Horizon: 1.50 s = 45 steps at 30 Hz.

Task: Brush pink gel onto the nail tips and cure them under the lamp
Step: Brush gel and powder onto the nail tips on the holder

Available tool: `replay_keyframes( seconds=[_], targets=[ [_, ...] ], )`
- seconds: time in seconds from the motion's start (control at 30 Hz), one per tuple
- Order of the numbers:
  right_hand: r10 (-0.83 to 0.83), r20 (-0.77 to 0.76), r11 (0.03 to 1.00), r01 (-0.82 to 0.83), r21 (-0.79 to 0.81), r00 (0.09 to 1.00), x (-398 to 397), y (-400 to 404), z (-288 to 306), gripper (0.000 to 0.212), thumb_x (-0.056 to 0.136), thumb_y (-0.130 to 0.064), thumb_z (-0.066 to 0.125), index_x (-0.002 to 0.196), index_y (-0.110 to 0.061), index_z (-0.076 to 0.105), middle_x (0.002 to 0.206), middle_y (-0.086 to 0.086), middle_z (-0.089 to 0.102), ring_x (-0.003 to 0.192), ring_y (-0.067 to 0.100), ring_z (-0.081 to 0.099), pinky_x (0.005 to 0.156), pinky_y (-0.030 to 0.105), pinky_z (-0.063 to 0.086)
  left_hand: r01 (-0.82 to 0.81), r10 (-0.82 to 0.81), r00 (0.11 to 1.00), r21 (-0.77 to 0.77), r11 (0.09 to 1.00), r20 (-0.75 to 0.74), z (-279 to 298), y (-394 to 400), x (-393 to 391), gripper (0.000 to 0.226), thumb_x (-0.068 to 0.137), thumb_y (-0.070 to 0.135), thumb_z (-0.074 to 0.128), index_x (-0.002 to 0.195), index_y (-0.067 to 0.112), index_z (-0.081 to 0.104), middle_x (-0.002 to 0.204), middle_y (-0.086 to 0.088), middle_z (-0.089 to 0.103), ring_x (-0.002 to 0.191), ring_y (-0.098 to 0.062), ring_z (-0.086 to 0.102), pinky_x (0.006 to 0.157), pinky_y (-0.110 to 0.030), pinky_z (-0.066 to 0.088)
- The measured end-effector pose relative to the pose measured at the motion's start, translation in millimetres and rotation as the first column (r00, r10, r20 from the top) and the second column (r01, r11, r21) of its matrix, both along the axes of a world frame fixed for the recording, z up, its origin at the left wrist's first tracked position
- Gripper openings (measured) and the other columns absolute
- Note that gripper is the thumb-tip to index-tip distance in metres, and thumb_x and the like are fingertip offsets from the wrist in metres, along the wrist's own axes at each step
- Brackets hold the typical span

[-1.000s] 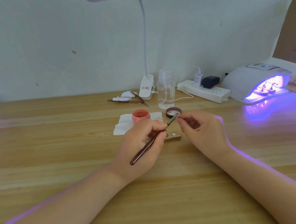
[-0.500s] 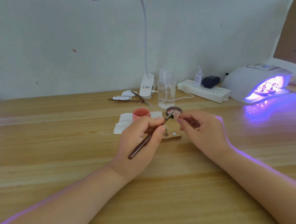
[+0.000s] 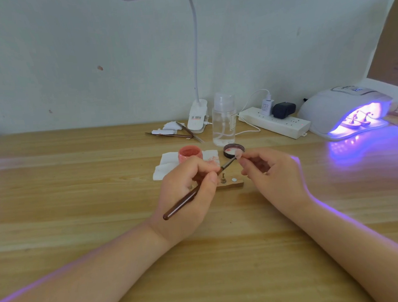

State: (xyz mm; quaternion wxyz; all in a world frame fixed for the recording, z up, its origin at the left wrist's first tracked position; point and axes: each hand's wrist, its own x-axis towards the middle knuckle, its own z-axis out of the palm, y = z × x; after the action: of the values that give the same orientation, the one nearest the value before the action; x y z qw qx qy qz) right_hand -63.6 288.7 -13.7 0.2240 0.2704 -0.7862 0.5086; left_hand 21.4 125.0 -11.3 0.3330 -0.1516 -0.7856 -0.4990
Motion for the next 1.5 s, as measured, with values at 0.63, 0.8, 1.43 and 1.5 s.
replay_keyframes(
  seconds=[0.63, 0.8, 1.43, 1.5],
  targets=[
    [-0.054, -0.227, 0.986, 0.088, 0.143, 0.972, 0.0, -0.5, 1.5, 0.009, 0.083, -0.008, 0.070, 0.088, -0.013, 0.075, 0.075, -0.004, 0.069, 0.066, 0.009, 0.061, 0.064, 0.017, 0.048, -0.038, 0.036, 0.999, -0.060, 0.997, -0.033, 1.5, 3.7, -0.8, 0.015, 0.086, -0.003, 0.057, 0.093, 0.008, 0.064, 0.091, 0.014, 0.064, 0.093, 0.018, 0.056, 0.080, -0.001, 0.039],
    [-0.053, -0.269, 0.981, 0.100, 0.166, 0.962, -0.5, -0.7, 2.1, 0.009, 0.083, -0.008, 0.070, 0.089, -0.011, 0.075, 0.075, 0.001, 0.070, 0.066, 0.016, 0.063, 0.062, 0.026, 0.048, -0.057, 0.056, 0.998, -0.104, 0.993, -0.018, 1.0, 3.9, -3.1, 0.016, 0.086, -0.007, 0.062, 0.096, 0.004, 0.068, 0.087, 0.011, 0.065, 0.084, 0.012, 0.059, 0.074, -0.003, 0.041],
    [-0.012, -0.141, 0.995, 0.026, 0.096, 0.990, 2.4, -1.5, 1.3, 0.008, 0.084, -0.009, 0.069, 0.086, -0.015, 0.074, 0.067, -0.023, 0.062, 0.072, 0.005, 0.062, 0.058, 0.003, 0.039, 0.026, -0.031, 0.997, 0.072, 0.997, 0.071, 1.9, 3.1, -1.0, 0.010, 0.092, 0.004, 0.056, 0.093, 0.010, 0.064, 0.076, 0.004, 0.069, 0.089, 0.008, 0.062, 0.079, -0.010, 0.047],
    [-0.019, -0.143, 0.995, 0.033, 0.094, 0.990, 2.2, -1.4, 1.0, 0.009, 0.084, -0.008, 0.070, 0.087, -0.015, 0.075, 0.069, -0.026, 0.061, 0.071, -0.001, 0.062, 0.059, 0.002, 0.039, 0.046, -0.051, 0.996, 0.074, 0.996, 0.069, 2.7, 2.1, 0.5, 0.012, 0.089, 0.009, 0.053, 0.089, 0.014, 0.063, 0.074, 0.004, 0.068, 0.081, 0.002, 0.065, 0.081, -0.012, 0.048]
  ],
)
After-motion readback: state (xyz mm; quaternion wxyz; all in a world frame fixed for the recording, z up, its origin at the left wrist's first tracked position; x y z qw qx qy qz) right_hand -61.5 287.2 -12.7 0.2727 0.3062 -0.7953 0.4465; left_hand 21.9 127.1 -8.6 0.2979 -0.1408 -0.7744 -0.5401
